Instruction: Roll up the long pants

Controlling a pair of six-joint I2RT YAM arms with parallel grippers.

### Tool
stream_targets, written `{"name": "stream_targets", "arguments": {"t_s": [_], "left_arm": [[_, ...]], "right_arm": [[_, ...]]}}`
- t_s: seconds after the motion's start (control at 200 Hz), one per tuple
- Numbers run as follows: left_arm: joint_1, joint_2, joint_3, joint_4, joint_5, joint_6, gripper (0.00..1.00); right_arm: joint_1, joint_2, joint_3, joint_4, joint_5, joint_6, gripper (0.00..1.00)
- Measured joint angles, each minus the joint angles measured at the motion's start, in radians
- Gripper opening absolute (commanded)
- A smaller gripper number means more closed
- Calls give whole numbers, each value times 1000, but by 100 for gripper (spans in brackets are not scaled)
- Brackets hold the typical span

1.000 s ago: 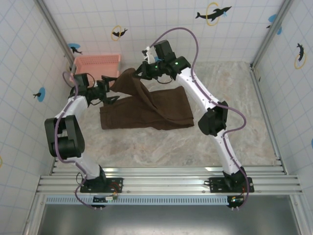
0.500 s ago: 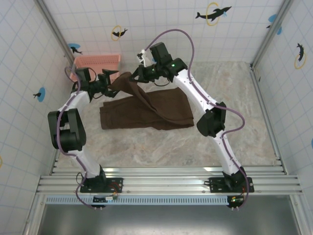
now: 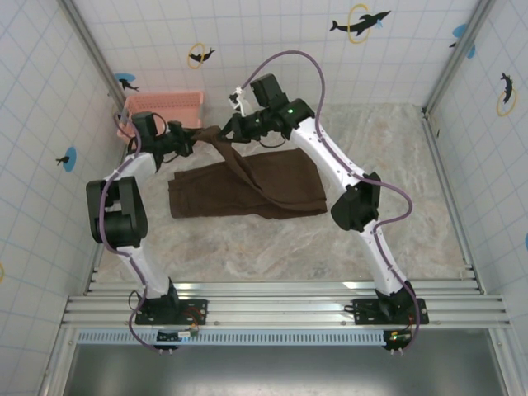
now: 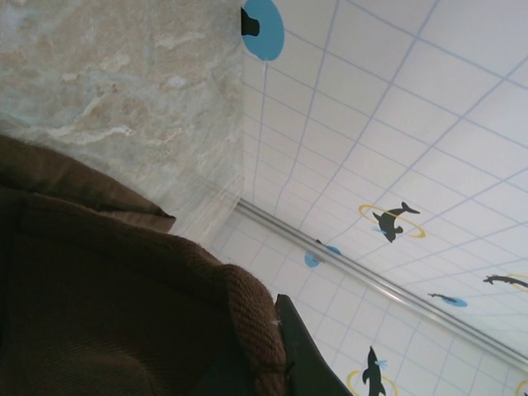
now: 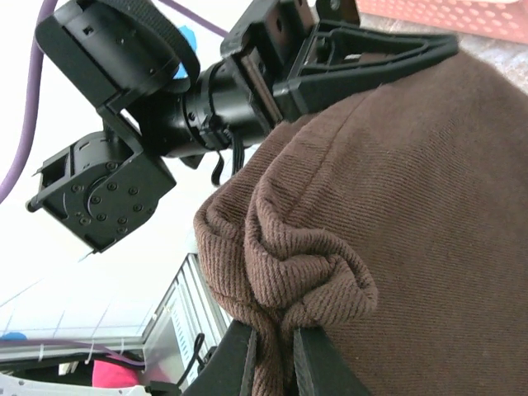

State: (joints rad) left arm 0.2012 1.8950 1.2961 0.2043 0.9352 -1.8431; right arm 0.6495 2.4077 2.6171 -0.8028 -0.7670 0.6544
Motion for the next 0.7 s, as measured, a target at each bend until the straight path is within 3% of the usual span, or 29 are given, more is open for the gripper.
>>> {"name": "stream_targets", "arguments": {"t_s": [0.285, 0.435, 0.54, 0.701], "left_arm": [[-17, 102, 31, 195, 48, -119, 0], [-14, 114, 32, 215, 74, -137, 0], [0, 114, 32, 182, 94, -113, 0], [49, 109, 33, -12, 95, 18, 0]], "right_arm": [[21, 1, -48, -21, -8, -52, 8], [54, 26, -61, -14, -8, -54, 8], [85, 58, -61, 17, -9, -45, 8], [110, 116, -61, 48, -30, -11, 8]]}}
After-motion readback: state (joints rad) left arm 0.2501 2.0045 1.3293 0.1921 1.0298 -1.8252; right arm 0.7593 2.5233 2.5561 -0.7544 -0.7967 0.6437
